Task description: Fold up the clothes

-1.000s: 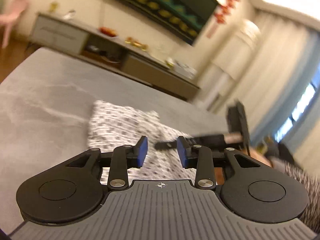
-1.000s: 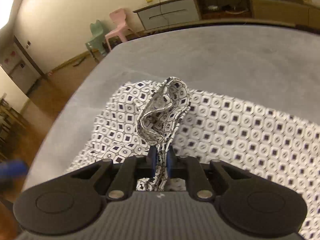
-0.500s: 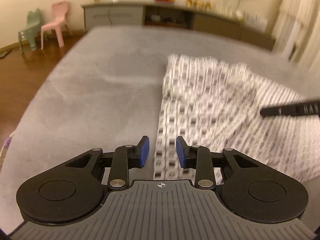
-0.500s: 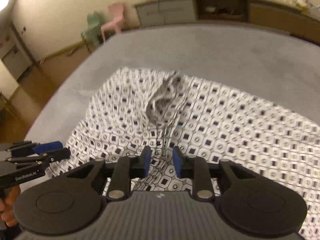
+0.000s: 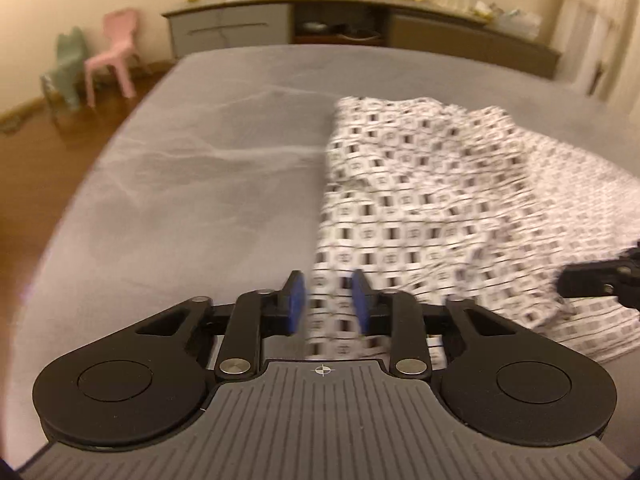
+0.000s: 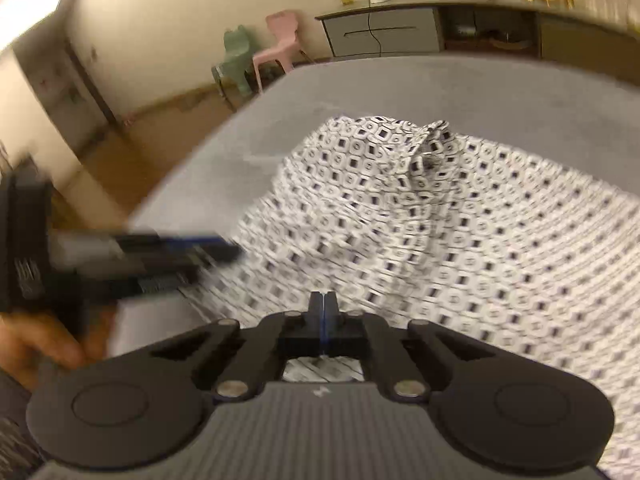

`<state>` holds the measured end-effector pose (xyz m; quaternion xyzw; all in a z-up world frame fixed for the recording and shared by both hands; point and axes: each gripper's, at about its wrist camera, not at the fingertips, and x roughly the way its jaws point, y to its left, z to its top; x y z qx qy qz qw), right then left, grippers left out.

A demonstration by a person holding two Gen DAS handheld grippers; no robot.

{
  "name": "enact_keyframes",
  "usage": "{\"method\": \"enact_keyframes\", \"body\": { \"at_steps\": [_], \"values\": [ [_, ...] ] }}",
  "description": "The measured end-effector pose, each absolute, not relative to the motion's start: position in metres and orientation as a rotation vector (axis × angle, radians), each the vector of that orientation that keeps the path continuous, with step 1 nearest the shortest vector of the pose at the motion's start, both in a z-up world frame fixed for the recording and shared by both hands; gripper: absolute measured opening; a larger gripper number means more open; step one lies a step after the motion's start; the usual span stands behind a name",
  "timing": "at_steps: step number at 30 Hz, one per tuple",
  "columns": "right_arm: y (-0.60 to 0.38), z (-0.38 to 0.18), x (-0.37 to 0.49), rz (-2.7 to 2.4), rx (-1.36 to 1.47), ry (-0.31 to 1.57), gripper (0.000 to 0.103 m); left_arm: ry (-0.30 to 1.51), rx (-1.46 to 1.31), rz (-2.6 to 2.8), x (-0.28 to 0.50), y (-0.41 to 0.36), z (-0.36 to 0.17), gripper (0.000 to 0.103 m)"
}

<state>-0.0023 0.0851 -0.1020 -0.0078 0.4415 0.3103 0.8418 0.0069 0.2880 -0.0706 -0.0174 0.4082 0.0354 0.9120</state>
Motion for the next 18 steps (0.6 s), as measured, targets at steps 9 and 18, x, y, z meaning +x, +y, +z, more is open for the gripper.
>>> {"method": "enact_keyframes", "body": {
  "at_steps": [9,18],
  "values": [
    [0.105,-0.055,0.049,0.644,-0.117,0.686,0.023,0.658,-0.134,-0.105,-0.001,0.279,-0.049,0.026],
    [0.097,-0.116,0.118,0.548,-0.252,0.878,0.032,0.848,-0.121,-0.057,0.013,0.285,-0.075,0.019]
  ]
}}
